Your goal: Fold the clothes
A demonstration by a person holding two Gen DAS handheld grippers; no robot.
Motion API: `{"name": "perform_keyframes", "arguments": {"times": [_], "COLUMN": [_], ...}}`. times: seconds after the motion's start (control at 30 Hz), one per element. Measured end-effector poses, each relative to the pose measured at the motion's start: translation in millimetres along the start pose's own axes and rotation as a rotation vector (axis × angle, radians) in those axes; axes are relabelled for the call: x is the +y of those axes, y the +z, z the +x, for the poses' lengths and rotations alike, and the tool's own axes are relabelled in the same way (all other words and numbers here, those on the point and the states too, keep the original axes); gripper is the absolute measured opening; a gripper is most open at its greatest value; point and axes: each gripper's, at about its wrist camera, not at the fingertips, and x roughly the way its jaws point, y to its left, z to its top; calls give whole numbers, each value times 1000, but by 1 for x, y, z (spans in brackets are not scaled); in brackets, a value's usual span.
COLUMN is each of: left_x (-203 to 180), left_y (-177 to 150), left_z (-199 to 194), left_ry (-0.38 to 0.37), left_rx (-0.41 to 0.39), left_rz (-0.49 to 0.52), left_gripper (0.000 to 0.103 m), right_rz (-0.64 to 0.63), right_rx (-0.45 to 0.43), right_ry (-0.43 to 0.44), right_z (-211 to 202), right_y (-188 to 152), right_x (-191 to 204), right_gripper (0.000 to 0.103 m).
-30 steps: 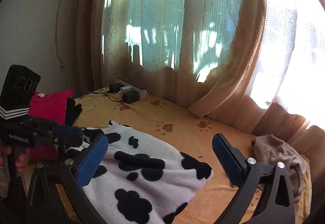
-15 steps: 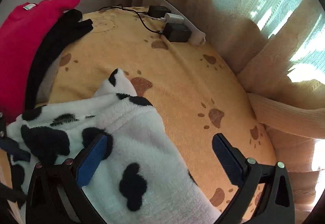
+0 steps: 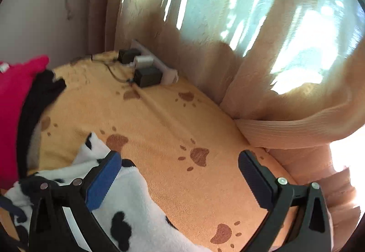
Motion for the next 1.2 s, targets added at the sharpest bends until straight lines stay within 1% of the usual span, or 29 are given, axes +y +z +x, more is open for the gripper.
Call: {"name": "perform_keyframes", "arguments": {"times": [0.07,0.1,0.17,0.27,0.33,0.4,0.47,0.5,0.53,0.57,0.6,0.63,0.67,0.73,0.77,0.83,0.87,0.97,1.03,1.1,1.2], "left_x": [-6,-10,-18,-34,-48,-50,-50,-43,-34,-26,-19,-16,-13,-7,2,24,25,16,11,4,-13], "left_y": [22,34,57,82,86,80,74,70,67,65,64,62,61,60,59,58,58,57,57,66,78], "left_z": [-7,-7,-3,24,53,90,127,141,148,150,150,146,141,132,128,123,120,112,107,95,83], "left_ry": [20,16,5,-40,-54,-24,11,53,57,36,10,9,36,101,138,216,230,250,264,248,208], "left_rx": [-46,-60,-76,-22,51,146,241,261,266,270,274,267,253,223,210,185,179,168,160,125,79], "left_rz": [33,49,78,118,155,160,160,158,145,125,104,98,104,121,107,65,69,102,123,122,148], "left_gripper": [43,43,43,43,43,43,43,43,43,43,44,44,44,44,44,44,44,44,44,44,45], "right_rz": [116,153,177,154,124,117,150,174,198,212,207,186,156,120,108,132,150,198,259,307,326], "right_rx": [-100,-130,-171,-181,-157,-118,-59,-11,38,73,85,86,85,87,87,76,67,23,-58,-148,-223], "right_ry": [65,97,132,113,112,142,198,233,268,290,286,266,238,212,205,229,249,297,290,258,186], "right_z": [-48,-68,-101,-130,-134,-125,-110,-101,-92,-85,-83,-83,-84,-86,-87,-92,-95,-110,-129,-148,-159], "right_y": [-15,-26,-52,-90,-108,-122,-136,-145,-153,-163,-173,-182,-188,-194,-195,-197,-196,-188,-176,-161,-143], "right_x": [-32,-41,-44,-29,-12,1,7,9,11,15,21,29,38,47,51,47,43,23,1,-22,-40], "right_gripper": [103,103,103,103,103,103,103,103,103,103,103,103,103,103,103,103,103,103,103,103,103]}}
